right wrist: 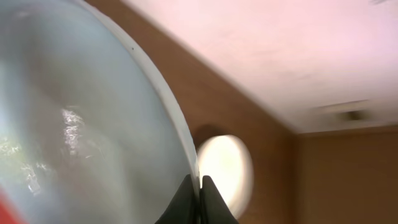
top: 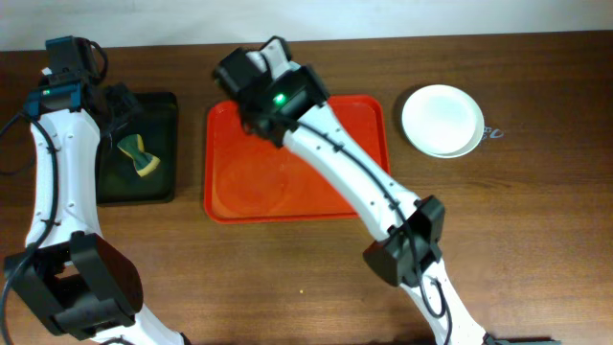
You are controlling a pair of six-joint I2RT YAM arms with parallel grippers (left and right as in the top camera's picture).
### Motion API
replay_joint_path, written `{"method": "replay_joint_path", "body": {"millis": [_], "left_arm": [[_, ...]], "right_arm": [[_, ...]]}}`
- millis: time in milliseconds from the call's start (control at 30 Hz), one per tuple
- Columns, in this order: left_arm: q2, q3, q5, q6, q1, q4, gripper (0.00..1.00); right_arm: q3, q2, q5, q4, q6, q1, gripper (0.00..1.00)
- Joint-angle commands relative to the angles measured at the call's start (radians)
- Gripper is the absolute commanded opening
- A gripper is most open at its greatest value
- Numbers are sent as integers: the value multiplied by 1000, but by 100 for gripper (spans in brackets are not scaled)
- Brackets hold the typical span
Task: Clean dirty plates on tray and stack at the side
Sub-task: 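Lift the blue plate with the right gripper and stack it on the right pile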
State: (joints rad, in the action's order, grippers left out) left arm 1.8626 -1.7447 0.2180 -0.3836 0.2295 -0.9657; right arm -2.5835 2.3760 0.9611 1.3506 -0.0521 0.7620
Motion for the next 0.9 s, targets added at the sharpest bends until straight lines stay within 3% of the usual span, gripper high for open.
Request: {"method": "replay_joint_path", "body": {"millis": [0, 100, 167, 267, 300, 400, 433, 467, 567, 633, 700, 833, 867], "left_arm": [[6, 1, 7, 3, 3, -1, 99], [6, 1, 7, 3, 3, -1, 99], [6, 1, 7, 3, 3, -1, 99], [6, 1, 7, 3, 3, -1, 99], [6, 1, 7, 3, 3, -1, 99], [6, 1, 7, 3, 3, -1, 99], [6, 1, 7, 3, 3, -1, 99], [6, 1, 7, 3, 3, -1, 99], [6, 1, 7, 3, 3, -1, 99], [6, 1, 7, 3, 3, -1, 99], [6, 1, 7, 3, 3, -1, 99], [6, 1, 7, 3, 3, -1, 99], [6, 1, 7, 3, 3, -1, 99]], "right_arm": [[-22, -13, 391, -1, 82, 46, 4], [-22, -13, 627, -5, 82, 68, 4], [-22, -13, 631, -8, 201, 68, 4], [-22, -13, 579, -8, 209, 68, 4], [-22, -13, 455, -6, 202, 68, 4], [5, -13, -287, 37, 96, 5, 4], [31, -13, -375, 38, 96, -39, 4], [37, -13, -358, 61, 96, -72, 4], [23, -74, 2, 137, 96, -177, 4], [19, -101, 3, 135, 53, -248, 4], [19, -109, -187, 134, -98, -377, 4], [58, -76, -793, 124, -111, -723, 5], [95, -72, -915, 113, -111, -818, 14]]}}
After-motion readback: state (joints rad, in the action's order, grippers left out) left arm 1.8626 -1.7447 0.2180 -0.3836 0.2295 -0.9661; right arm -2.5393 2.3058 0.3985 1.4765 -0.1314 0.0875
